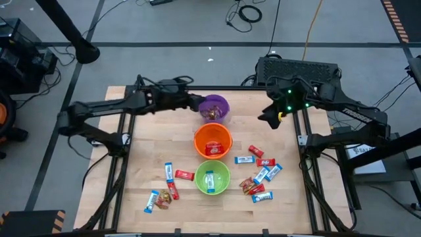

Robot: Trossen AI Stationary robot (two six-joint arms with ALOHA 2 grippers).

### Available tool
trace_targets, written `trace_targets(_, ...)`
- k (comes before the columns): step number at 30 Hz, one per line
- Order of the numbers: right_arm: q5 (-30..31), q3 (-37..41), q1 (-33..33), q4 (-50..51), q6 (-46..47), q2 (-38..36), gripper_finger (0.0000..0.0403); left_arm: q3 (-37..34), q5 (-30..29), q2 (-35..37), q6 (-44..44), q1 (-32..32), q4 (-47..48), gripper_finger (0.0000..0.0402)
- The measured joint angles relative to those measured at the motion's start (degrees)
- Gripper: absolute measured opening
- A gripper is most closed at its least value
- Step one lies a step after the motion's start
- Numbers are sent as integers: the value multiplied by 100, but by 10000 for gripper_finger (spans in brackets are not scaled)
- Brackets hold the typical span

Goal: Sort candy by brand, put in halloween buckets
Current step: Put red chocolate bar into the orange bucket

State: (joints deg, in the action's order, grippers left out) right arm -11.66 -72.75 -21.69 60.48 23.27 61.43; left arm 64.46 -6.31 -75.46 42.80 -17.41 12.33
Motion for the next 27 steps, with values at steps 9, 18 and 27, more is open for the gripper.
trace_targets(9, 35, 1042, 123, 283, 745, -2, 215, 146, -42, 906, -309, 376, 1642, 157)
trace_targets(18, -75, 2931, 785, -773, 1995, -4, 215, 143, -41, 1045, -194, 1156, 2997, 157)
trace_targets(27, 129, 3307, 874, -2637, 2062, 145, 215, 143, -322, 1045, -112, 1805, 3422, 157)
